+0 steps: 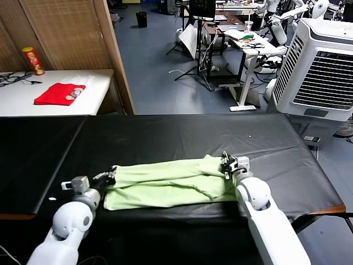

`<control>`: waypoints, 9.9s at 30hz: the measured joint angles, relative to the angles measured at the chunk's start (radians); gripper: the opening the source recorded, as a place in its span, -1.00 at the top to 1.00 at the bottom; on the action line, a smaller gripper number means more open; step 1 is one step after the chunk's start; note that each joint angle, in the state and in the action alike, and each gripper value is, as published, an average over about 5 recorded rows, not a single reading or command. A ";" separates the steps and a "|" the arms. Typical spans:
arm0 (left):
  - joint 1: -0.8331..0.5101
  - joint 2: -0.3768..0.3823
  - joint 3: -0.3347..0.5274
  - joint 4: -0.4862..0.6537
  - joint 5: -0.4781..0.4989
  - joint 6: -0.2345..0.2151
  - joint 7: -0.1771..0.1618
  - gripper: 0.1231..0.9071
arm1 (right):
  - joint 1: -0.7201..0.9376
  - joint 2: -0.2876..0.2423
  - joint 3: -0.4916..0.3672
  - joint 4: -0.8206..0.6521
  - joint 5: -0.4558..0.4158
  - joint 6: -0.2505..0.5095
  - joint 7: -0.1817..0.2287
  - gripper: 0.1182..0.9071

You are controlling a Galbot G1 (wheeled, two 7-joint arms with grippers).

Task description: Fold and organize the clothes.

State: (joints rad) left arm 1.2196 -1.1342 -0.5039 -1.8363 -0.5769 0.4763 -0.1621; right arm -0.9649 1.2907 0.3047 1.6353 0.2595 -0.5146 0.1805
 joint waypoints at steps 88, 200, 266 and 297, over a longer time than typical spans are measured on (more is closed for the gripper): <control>-0.007 -0.220 0.278 -0.276 -0.105 0.097 -0.124 0.92 | -0.335 0.009 0.194 0.363 -0.070 0.023 -0.074 -0.72; 0.233 0.232 -0.329 -0.324 0.167 -0.041 0.000 0.97 | -0.357 0.080 -0.025 0.364 -0.388 0.206 -0.092 -0.72; 0.266 -0.047 0.093 -0.287 0.230 -0.226 0.017 -0.72 | -0.393 -0.045 -0.071 0.381 -0.159 0.240 -0.249 -0.12; 0.747 0.022 -0.095 -0.500 0.113 -0.292 -0.091 -0.72 | -1.022 -0.019 0.118 0.656 -0.260 0.506 0.061 -0.72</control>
State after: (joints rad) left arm 1.9664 -1.1124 -0.5992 -2.3367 -0.4644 0.1846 -0.2536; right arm -1.9865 1.2719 0.4231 2.2917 -0.0003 -0.0089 0.2419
